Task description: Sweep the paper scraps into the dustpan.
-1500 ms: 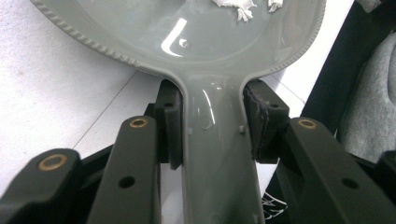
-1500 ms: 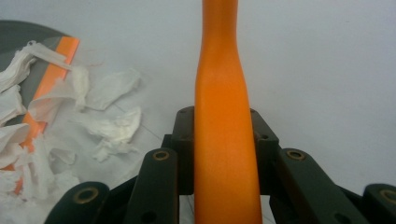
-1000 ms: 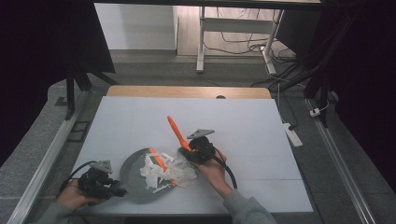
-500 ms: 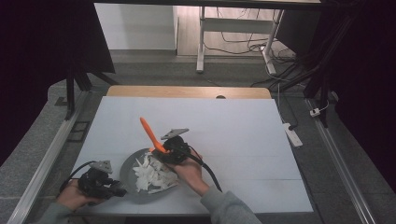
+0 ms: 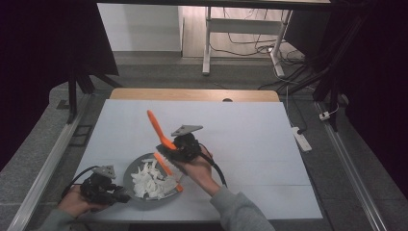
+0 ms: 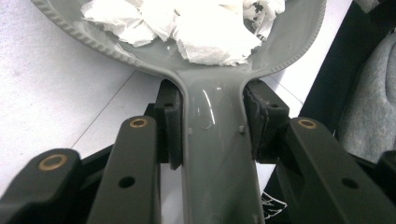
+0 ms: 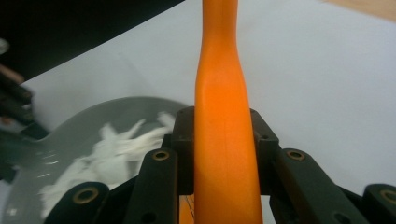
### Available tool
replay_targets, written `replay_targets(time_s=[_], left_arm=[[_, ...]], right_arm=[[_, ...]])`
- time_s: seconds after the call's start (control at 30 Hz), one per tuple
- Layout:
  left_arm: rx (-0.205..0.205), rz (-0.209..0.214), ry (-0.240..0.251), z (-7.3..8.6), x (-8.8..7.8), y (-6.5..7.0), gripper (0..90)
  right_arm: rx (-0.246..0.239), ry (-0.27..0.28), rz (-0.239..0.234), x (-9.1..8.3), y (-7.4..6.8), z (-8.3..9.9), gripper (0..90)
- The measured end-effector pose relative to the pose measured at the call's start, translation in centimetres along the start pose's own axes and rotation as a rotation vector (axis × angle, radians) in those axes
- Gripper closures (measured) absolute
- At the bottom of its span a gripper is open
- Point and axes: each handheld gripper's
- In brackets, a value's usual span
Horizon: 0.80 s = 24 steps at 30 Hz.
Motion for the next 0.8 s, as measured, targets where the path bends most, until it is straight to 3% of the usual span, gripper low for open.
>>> replay_targets(time_s=[0.3, 0.57, 0.8], left_arm=[[-0.001, 0.0, 0.001, 0.0, 0.0, 0.0, 61.3], [-0.003, 0.002, 0.003, 0.1, 0.0, 0.0, 61.3], [-0.003, 0.0, 0.003, 0.0, 0.0, 0.0, 61.3]], right_arm=[[0.035, -0.002, 0.102, -1.5, 3.6, 0.4, 70.1], [0.061, -0.044, 0.144, -1.1, 5.3, 1.5, 70.1], [0.092, -0.07, 0.147, -0.4, 6.0, 2.2, 70.1]])
Point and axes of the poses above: each handheld gripper's, and its own axes: x roughly forward along the jaws, z roughly out of its underside, y roughly to its right, and after that the axes turned 6 degrees about -z, right-handed
